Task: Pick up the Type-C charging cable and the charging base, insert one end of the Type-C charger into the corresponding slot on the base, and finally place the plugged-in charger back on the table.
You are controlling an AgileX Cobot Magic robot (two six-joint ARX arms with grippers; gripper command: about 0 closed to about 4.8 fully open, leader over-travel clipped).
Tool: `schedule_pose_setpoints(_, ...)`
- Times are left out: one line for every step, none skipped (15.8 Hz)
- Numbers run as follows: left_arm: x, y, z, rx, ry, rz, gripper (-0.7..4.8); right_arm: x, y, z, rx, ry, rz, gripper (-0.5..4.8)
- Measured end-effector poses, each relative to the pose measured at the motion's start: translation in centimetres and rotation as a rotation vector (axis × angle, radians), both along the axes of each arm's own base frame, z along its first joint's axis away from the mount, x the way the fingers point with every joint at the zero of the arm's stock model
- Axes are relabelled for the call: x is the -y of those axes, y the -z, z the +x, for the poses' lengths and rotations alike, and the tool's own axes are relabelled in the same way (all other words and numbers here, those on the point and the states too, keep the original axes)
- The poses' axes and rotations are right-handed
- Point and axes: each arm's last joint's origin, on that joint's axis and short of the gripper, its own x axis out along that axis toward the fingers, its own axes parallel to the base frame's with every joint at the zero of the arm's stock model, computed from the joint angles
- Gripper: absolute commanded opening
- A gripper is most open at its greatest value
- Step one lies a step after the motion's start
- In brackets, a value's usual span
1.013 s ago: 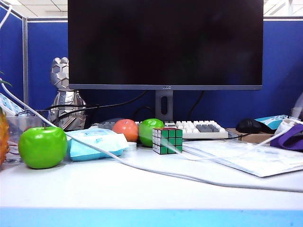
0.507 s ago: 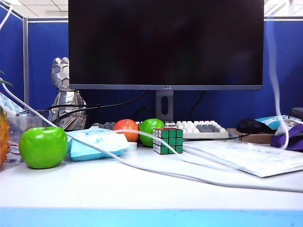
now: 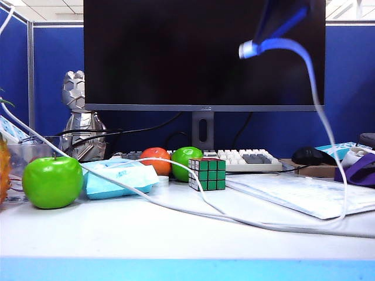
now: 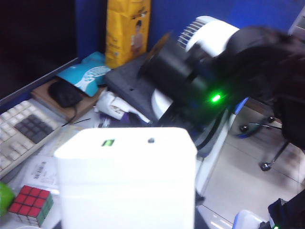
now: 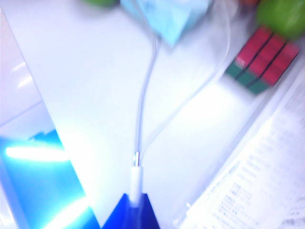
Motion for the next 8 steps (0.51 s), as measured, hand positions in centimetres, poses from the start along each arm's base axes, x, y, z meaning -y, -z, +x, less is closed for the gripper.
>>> schedule_pose_setpoints(0.0,0.0,0.0,0.0,0.0,0.0,-0.06,-1.0,0.8,0.4,-0.02,-0.023,-0.026,-0.03)
schedule_pose_setpoints(0.0,0.0,0.0,0.0,0.0,0.0,-0.06,-2.4,1.7,0.6,-0.038,-0.072,-0.037,-0.03)
schedule_pose_setpoints(0.0,0.0,0.0,0.0,0.0,0.0,-0.06,-3.7,2.7,0.8,-0.062,-0.12,-0.052,-0.03)
schedule_pose_setpoints(0.0,0.0,0.0,0.0,0.0,0.0,-0.06,-4.5,3.7,1.1,-0.082,-0.147,-0.073,-0.03)
schedule_pose_setpoints(0.0,0.0,0.0,0.0,0.0,0.0,-0.06,-5.5,5.2,1.7,-0.113,-0.167,-0.105,-0.03)
schedule_pose_setpoints(0.0,0.0,0.0,0.0,0.0,0.0,-0.06,-6.4,6.2,1.9,-0.13,-0.184,-0.125,-0.03)
schedule_pose_setpoints(0.0,0.0,0.0,0.0,0.0,0.0,-0.06,-7.3,7.2,2.2,-0.139,-0.196,-0.155,-0.03)
schedule_pose_setpoints(0.0,0.0,0.0,0.0,0.0,0.0,-0.06,-8.1,8.4,2.6,-0.153,-0.206,-0.182,-0.03)
